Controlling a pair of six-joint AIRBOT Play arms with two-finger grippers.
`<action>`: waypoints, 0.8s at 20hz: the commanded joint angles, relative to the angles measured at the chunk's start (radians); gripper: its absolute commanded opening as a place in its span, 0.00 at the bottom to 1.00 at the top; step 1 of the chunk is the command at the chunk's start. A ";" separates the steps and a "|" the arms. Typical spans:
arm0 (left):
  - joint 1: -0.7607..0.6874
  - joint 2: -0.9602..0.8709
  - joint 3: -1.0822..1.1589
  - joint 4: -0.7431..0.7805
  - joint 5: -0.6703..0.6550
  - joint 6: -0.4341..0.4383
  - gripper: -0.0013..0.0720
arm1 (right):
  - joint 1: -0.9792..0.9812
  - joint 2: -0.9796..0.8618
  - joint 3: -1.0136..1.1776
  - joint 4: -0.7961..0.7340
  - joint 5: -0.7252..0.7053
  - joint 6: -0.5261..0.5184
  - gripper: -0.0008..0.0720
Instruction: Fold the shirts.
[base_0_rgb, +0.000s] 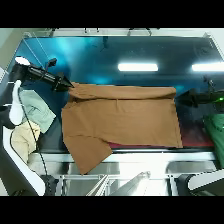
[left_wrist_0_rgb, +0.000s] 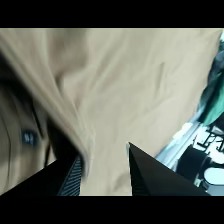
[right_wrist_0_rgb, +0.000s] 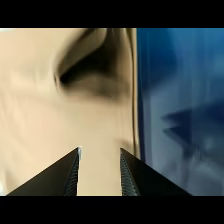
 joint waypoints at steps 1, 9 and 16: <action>0.057 0.114 -0.115 0.004 -0.021 -0.019 0.42 | -0.062 0.064 -0.064 -0.225 0.212 0.099 0.40; 0.097 0.585 -0.876 0.264 0.127 0.063 0.42 | -0.139 0.311 -0.556 -0.339 -0.159 0.064 0.57; 0.101 0.855 -1.404 0.263 0.265 0.052 0.42 | -0.013 0.301 -0.631 -0.219 -0.224 0.037 0.42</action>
